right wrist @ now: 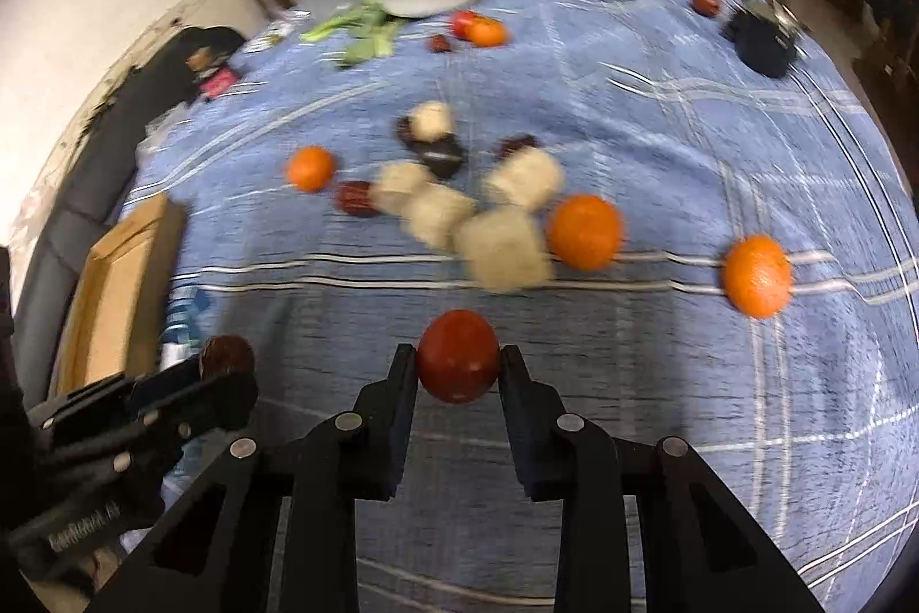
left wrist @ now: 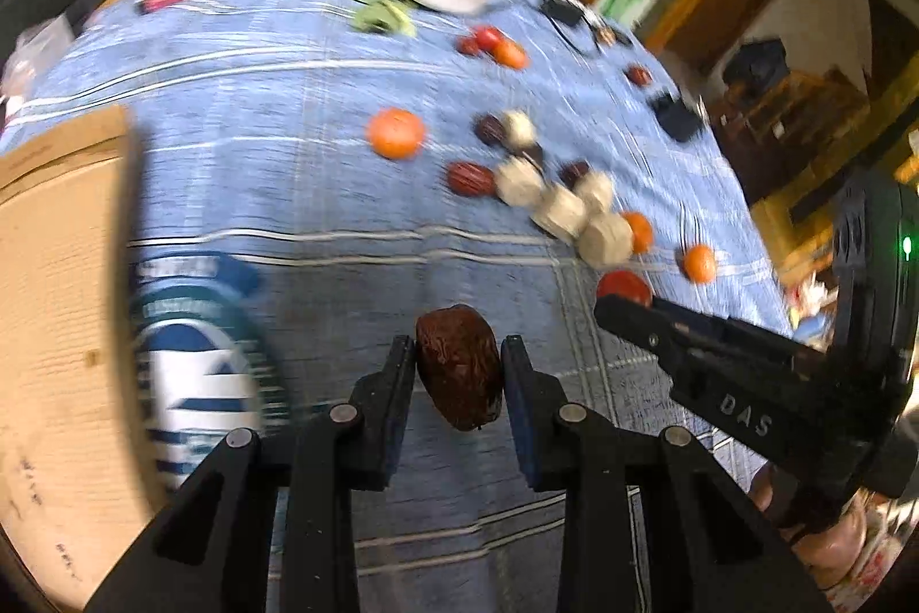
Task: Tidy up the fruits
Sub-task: 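Grasp the red date with the left tool while the right tool grasps a red tomato, then carry both into the cardboard tray and open both tools to release them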
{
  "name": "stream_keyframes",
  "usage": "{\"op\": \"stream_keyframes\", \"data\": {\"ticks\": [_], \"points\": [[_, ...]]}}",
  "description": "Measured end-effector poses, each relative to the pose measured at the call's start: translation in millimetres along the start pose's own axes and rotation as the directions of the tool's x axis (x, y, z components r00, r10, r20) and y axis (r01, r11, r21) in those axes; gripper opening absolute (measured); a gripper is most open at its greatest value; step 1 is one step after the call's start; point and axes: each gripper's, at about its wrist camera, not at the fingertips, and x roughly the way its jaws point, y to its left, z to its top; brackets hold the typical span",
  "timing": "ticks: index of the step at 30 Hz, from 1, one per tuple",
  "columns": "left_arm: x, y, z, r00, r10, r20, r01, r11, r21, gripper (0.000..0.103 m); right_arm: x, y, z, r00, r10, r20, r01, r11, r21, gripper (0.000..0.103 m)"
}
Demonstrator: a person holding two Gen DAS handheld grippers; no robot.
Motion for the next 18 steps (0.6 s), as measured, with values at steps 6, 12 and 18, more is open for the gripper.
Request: {"op": "stream_keyframes", "data": {"ticks": [6, 12, 18], "points": [[-62, 86, 19, 0.993, 0.069, 0.099, -0.053, 0.986, -0.157, 0.030, 2, 88, 23, 0.988, 0.153, -0.004, -0.153, 0.980, -0.127, 0.031], [-90, 169, 43, 0.967, 0.221, 0.126, -0.192, 0.959, -0.207, 0.030, 27, 184, 50, 0.956, 0.286, -0.068, -0.294, 0.935, -0.197, 0.032], [-75, 234, 59, 0.958, 0.276, 0.082, -0.249, 0.936, -0.248, 0.030, 84, 246, 59, 0.955, 0.262, -0.138, -0.289, 0.925, -0.245, 0.032]]}}
